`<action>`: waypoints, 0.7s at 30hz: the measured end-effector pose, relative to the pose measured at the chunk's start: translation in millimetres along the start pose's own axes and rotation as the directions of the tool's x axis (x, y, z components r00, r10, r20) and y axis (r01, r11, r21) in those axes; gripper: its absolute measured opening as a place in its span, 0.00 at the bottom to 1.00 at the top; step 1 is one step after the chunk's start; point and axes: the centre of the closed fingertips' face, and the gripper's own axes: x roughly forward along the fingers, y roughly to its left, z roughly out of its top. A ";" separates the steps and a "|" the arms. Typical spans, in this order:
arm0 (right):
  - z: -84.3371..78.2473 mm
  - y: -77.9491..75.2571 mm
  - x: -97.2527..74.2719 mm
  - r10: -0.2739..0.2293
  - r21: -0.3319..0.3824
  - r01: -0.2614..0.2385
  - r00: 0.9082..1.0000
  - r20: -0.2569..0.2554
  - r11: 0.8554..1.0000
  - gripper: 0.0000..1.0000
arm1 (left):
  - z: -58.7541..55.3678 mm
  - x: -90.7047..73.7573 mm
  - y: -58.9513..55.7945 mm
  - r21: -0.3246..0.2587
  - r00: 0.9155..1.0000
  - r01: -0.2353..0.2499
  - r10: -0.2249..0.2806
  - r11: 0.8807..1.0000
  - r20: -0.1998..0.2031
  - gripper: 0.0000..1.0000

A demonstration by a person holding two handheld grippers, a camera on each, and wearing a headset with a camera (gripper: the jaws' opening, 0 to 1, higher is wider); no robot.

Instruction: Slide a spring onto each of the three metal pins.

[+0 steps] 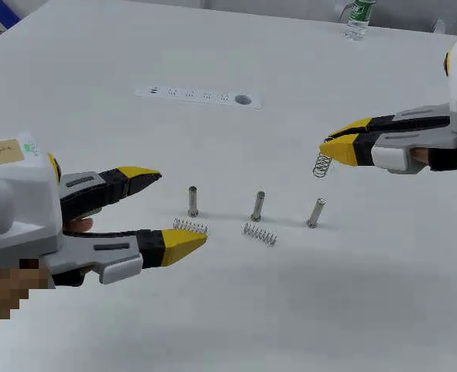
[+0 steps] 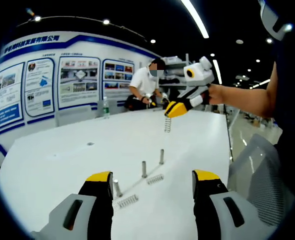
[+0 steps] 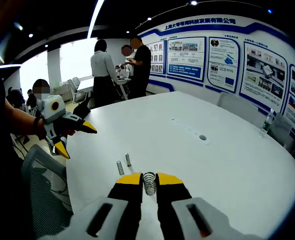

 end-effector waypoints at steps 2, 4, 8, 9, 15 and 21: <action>-12.7 -10.3 4.8 -0.036 -0.005 0.036 0.999 -0.032 0.999 0.11 | -0.6 -2.9 2.5 -0.018 1.000 -0.012 0.012 1.000 0.005 0.68; -22.0 -16.6 9.6 -0.045 0.023 0.046 0.998 -0.036 0.999 0.11 | -1.3 -5.5 4.1 -0.023 1.000 -0.020 0.020 1.000 0.008 0.70; -40.2 -26.3 17.7 -0.069 0.038 0.071 0.996 -0.056 0.997 0.11 | -1.6 -8.9 6.1 -0.038 0.999 -0.027 0.028 0.999 0.016 0.73; -43.5 -28.0 19.0 -0.074 0.040 0.077 0.995 -0.061 0.996 0.11 | -1.5 -9.0 6.1 -0.040 0.999 -0.029 0.030 0.999 0.017 0.74; -54.1 -31.6 25.3 -0.080 0.061 0.085 0.994 -0.068 0.995 0.11 | -1.4 -9.5 6.4 -0.053 0.999 -0.031 0.032 0.998 0.023 0.79; -59.1 -33.2 29.0 -0.083 0.073 0.089 0.994 -0.075 0.993 0.11 | -5.4 -8.4 6.2 -0.055 0.999 -0.032 0.032 0.998 0.009 0.81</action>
